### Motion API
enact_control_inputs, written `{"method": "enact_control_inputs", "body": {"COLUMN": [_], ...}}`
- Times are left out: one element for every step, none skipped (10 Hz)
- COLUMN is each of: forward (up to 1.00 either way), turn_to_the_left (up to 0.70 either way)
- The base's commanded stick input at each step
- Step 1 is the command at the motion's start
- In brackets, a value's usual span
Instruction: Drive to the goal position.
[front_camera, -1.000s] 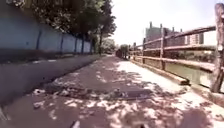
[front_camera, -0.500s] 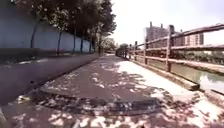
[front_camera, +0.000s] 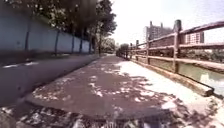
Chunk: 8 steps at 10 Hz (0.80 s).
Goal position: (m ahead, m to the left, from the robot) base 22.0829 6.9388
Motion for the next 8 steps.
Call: {"method": "enact_control_inputs", "body": {"forward": [0.7,0.7,0.7,0.7,0.7,0.7,0.7,0.7], "turn_to_the_left": [0.0,0.0,0.0,0.0,0.0,0.0,0.0,0.0]}}
